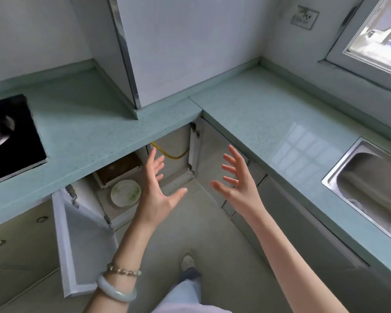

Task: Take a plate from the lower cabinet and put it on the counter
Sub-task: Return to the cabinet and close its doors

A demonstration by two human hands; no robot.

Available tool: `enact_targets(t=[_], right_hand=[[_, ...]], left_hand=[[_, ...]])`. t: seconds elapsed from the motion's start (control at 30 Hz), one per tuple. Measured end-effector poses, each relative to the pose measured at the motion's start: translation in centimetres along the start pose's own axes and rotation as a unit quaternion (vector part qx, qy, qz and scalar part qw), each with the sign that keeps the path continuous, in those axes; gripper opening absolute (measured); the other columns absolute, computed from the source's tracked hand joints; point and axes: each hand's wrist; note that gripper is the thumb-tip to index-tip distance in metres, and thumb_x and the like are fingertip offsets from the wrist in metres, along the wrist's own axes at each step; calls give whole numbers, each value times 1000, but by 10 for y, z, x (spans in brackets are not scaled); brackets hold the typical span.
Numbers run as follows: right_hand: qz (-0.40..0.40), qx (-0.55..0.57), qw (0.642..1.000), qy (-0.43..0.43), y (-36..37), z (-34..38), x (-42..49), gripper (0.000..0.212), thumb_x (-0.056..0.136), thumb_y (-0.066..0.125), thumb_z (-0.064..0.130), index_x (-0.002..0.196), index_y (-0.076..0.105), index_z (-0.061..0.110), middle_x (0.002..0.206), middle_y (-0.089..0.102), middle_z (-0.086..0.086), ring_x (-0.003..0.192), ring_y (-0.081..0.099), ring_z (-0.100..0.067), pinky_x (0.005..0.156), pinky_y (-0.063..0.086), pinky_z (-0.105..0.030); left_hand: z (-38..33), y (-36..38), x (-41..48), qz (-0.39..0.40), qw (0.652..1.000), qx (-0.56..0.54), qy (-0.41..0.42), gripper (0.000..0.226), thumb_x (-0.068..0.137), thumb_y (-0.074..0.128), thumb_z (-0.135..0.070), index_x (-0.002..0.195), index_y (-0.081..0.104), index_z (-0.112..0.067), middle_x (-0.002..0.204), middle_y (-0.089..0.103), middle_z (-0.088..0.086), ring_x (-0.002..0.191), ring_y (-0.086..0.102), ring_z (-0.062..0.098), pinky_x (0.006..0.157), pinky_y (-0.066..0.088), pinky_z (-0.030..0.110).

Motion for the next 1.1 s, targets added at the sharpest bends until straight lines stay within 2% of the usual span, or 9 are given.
enact_targets(t=[0.13,0.33,0.47,0.6,0.7,0.83,0.97,1.03,1.1], right_hand=[[12,-4,1000,-7,-8,-1,48,88,78,74,13,146,25,37,143,44,6,122,50,-7,99,47,-32],[61,-4,998,-23,-3,-4,107,86,79,74,13,142,25,43,138,44,13,120,50,-3,97,47,-27],[113,-2,993,-28,8,-5,142,86,79,74,12,145,25,37,140,44,9,120,51,-7,99,48,-32],[188,12,981,-49,27,-3,173,85,78,74,9,146,27,32,139,46,7,120,51,-8,99,48,-36],[265,21,962,-69,42,0,190,84,79,73,9,146,27,31,138,46,7,121,51,-10,98,48,-35],[370,10,922,-110,67,2,201,84,79,74,10,146,28,30,141,46,3,122,50,-11,98,47,-31],[466,-12,872,-153,107,2,194,84,79,74,8,146,28,27,136,45,12,120,51,-11,100,47,-36],[510,-18,843,-170,131,4,182,85,78,74,10,146,28,29,136,45,13,120,51,-13,100,46,-36],[540,-21,821,-186,156,7,167,85,77,75,12,146,28,30,140,46,10,120,49,-8,99,45,-32]], left_hand=[[2,12,43,-20,1000,-1,3,115,66,82,-3,149,8,-33,147,35,3,135,37,13,112,32,38],[5,16,83,-64,998,6,-15,113,68,82,-4,149,8,-33,147,35,3,134,37,11,110,32,33],[10,11,91,-116,992,17,-49,113,68,81,-1,149,8,-28,146,36,6,134,37,14,111,32,35],[12,5,91,-183,980,30,-76,110,69,80,0,149,9,-27,147,34,7,134,37,11,110,32,29],[11,2,81,-258,960,40,-103,109,70,79,0,151,9,-22,149,33,6,135,36,11,110,30,26],[13,3,55,-354,923,56,-143,108,72,79,-4,150,8,-26,149,31,2,135,33,6,109,28,18],[25,4,10,-433,876,74,-197,107,73,79,-7,148,6,-34,150,29,1,137,30,8,110,27,23],[32,1,-20,-461,853,82,-233,107,74,79,-13,149,6,-36,152,27,-1,138,29,8,107,26,16],[38,-3,-49,-490,827,85,-263,108,71,78,-21,148,6,-41,150,28,-5,137,29,5,103,23,9]])
Point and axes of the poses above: each hand's wrist, its own x-axis towards the middle knuckle, its own y-axis out of the palm, z = x × y
